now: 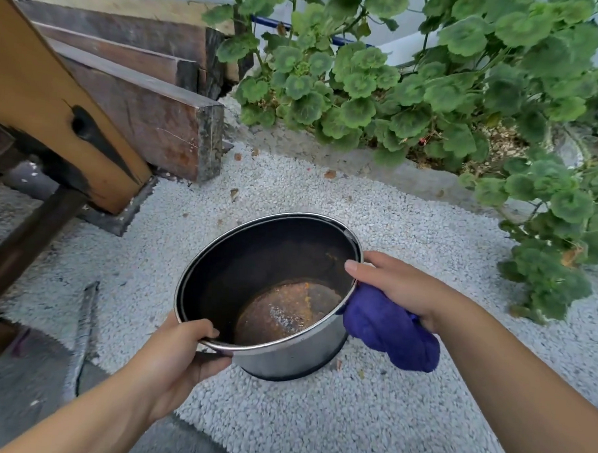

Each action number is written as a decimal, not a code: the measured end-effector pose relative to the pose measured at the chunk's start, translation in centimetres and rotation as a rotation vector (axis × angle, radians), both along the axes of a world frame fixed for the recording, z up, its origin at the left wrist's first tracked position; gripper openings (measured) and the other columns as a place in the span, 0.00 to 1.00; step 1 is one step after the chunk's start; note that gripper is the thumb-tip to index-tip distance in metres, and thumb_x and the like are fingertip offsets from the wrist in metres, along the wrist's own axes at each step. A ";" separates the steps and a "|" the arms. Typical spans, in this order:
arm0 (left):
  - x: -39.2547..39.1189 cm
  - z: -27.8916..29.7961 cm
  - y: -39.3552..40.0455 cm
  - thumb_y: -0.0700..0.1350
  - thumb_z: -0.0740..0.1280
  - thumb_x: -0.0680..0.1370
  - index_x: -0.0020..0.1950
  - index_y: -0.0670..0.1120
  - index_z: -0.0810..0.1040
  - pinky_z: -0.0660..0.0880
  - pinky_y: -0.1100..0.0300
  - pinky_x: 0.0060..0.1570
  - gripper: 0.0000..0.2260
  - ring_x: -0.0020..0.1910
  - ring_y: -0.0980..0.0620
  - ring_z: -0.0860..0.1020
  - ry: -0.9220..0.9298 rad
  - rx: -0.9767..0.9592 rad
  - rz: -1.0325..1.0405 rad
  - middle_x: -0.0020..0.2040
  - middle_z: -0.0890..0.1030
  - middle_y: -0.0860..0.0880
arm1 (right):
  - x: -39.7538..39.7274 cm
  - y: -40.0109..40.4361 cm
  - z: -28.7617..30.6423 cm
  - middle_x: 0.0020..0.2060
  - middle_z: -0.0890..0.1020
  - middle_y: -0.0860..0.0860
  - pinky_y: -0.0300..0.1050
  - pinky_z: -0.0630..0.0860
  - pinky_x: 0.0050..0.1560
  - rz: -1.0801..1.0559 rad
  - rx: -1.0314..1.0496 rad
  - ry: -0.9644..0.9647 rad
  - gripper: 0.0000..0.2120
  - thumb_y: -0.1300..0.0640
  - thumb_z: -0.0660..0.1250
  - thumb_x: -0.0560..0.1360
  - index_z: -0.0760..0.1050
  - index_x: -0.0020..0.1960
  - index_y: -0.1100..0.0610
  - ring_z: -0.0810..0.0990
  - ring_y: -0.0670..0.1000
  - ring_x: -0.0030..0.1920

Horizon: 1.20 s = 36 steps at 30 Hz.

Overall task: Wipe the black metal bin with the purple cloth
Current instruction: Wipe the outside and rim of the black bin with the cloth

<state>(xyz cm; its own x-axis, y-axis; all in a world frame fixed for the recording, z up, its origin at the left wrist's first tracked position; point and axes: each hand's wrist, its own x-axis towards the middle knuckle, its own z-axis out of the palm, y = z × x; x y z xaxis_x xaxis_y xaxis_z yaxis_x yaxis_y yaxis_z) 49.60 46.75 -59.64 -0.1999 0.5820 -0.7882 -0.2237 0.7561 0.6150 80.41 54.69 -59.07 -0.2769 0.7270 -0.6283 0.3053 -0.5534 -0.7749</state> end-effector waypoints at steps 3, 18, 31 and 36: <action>0.0 0.4 1.2 0.30 0.60 0.72 0.55 0.43 0.73 0.81 0.52 0.33 0.14 0.31 0.46 0.80 0.033 0.033 -0.016 0.44 0.78 0.39 | -1.2 0.2 0.5 0.50 0.85 0.47 0.53 0.79 0.56 -0.034 0.119 -0.110 0.12 0.47 0.69 0.73 0.79 0.55 0.47 0.84 0.50 0.50; 1.3 1.0 15.2 0.32 0.59 0.72 0.58 0.44 0.73 0.79 0.56 0.29 0.17 0.43 0.41 0.75 0.155 0.311 -0.103 0.52 0.76 0.40 | -1.8 6.6 -0.3 0.43 0.86 0.52 0.55 0.80 0.50 -0.382 0.249 -0.076 0.11 0.52 0.66 0.67 0.80 0.48 0.51 0.85 0.55 0.46; 1.6 -0.5 13.8 0.60 0.58 0.80 0.79 0.48 0.36 0.40 0.52 0.76 0.39 0.77 0.54 0.36 0.727 0.581 -0.361 0.80 0.36 0.52 | -2.7 5.9 -0.2 0.40 0.75 0.50 0.46 0.72 0.37 -0.362 0.185 -0.101 0.23 0.33 0.64 0.72 0.69 0.47 0.54 0.76 0.52 0.40; 3.7 3.4 7.4 0.58 0.63 0.75 0.70 0.60 0.66 0.66 0.57 0.66 0.23 0.70 0.57 0.67 0.614 0.885 -0.587 0.72 0.69 0.56 | -2.5 0.7 1.0 0.32 0.78 0.53 0.46 0.73 0.33 -0.635 0.126 0.125 0.19 0.42 0.64 0.78 0.74 0.46 0.60 0.77 0.51 0.31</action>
<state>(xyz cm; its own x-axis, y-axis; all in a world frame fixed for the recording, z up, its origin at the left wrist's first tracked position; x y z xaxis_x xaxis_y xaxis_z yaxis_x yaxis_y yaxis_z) 53.26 54.11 -56.23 0.0737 0.9956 0.0571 0.5184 -0.0871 0.8507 77.91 55.35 -58.05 0.1644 0.8389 -0.5188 -0.1470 -0.4993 -0.8539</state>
